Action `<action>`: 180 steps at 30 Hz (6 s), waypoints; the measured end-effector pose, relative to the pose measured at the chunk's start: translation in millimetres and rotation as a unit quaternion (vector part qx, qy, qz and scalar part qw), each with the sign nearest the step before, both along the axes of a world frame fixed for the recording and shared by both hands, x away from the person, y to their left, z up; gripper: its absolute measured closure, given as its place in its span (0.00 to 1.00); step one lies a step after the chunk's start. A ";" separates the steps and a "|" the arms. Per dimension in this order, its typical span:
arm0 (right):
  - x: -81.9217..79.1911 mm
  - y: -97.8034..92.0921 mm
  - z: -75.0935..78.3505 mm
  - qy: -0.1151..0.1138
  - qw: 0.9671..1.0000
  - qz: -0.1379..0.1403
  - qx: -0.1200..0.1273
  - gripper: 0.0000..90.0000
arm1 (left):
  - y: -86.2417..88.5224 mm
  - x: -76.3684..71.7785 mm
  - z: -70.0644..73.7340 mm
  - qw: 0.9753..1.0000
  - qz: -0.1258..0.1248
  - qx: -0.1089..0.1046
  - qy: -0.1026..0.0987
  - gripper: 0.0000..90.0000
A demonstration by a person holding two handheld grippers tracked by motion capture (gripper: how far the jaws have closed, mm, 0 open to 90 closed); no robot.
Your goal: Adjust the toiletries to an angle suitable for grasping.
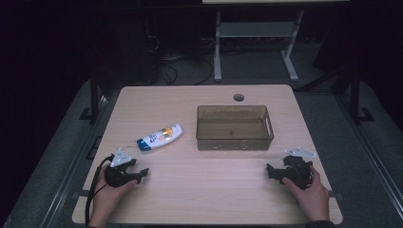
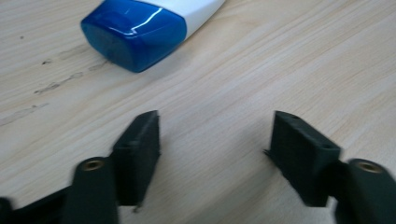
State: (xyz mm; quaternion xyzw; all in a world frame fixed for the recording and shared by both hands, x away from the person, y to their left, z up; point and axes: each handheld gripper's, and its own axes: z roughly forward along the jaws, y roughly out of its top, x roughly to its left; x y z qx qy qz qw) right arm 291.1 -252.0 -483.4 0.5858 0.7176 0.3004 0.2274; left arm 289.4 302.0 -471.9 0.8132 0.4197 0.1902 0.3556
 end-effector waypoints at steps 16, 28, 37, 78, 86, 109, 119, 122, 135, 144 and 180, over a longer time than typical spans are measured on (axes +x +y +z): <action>-0.4 -0.1 0.0 0.001 1.000 0.000 0.000 0.00 | 13.9 -3.2 18.4 0.999 -0.007 -0.051 0.014 0.93; -0.4 -0.1 0.0 0.001 1.000 0.000 0.000 0.00 | 15.3 0.9 31.2 0.998 -0.015 -0.060 0.022 1.00; -0.5 -0.2 0.0 0.000 1.000 0.000 -0.001 0.00 | 17.3 9.2 37.2 0.998 -0.017 -0.061 0.022 1.00; -0.9 -0.2 0.0 0.001 1.000 0.000 -0.001 0.00 | 24.7 92.5 41.6 0.998 0.022 -0.064 -0.009 1.00; -1.0 -0.2 0.1 0.001 1.000 0.000 0.000 0.00 | 29.3 108.5 19.3 0.998 0.033 -0.052 0.012 1.00; -1.7 -0.6 -0.1 -0.001 1.000 0.003 -0.001 0.00 | 13.3 95.6 16.8 0.998 -0.003 -0.032 0.050 1.00; -1.8 -0.7 -0.1 -0.001 1.000 0.003 -0.001 0.00 | 7.4 78.2 16.9 0.998 -0.022 -0.029 0.060 1.00; -1.8 -0.7 -0.1 -0.001 1.000 0.004 -0.002 0.00 | 5.1 73.4 17.7 0.997 -0.029 -0.027 0.063 1.00; -2.1 -0.8 -0.1 -0.001 1.000 0.004 -0.001 0.00 | -18.6 52.0 15.9 0.995 -0.071 -0.019 0.073 1.00; -2.1 -0.7 -0.1 -0.001 1.000 0.004 -0.001 0.00 | -38.4 41.5 16.2 0.991 -0.104 -0.020 0.081 1.00; -2.1 -0.8 -0.2 -0.001 1.000 0.004 -0.002 0.00 | -77.7 95.7 79.8 0.988 -0.151 -0.020 0.022 1.00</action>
